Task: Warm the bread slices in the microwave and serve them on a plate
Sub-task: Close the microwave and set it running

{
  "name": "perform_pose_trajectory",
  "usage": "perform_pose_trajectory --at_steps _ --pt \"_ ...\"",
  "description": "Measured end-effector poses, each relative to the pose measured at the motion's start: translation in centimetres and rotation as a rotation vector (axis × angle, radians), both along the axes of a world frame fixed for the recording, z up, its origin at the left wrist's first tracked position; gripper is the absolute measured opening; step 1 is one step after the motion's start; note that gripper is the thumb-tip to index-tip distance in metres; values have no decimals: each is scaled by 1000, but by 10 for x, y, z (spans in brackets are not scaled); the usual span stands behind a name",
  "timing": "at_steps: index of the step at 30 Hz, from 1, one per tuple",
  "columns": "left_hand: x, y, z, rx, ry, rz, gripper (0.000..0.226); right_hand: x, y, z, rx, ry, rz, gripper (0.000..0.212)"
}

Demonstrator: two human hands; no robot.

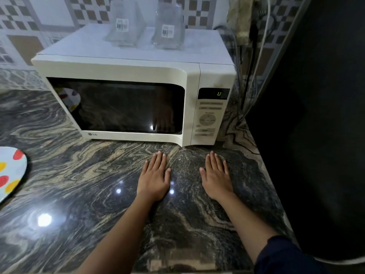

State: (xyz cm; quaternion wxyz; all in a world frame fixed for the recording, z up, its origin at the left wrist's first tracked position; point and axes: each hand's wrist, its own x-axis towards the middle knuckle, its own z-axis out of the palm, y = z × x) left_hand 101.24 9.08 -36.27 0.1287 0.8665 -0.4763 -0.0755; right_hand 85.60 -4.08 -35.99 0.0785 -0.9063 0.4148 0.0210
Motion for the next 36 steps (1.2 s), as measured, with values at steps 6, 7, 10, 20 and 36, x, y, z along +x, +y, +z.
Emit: perform_pose_trajectory --at_steps 6,7,10,20,36 --pt "-1 0 0 13 -16 12 66 0 0 2 7 -16 8 60" --pt "-1 0 0 14 -19 13 66 0 0 2 7 -18 7 60" --pt "0 -1 -2 6 -18 13 66 -1 0 1 3 -30 6 61" --pt "0 0 0 -8 -6 5 68 -2 -1 5 70 -259 -87 66" --pt "1 1 -1 -38 6 1 65 46 -61 59 216 -914 -269 74"
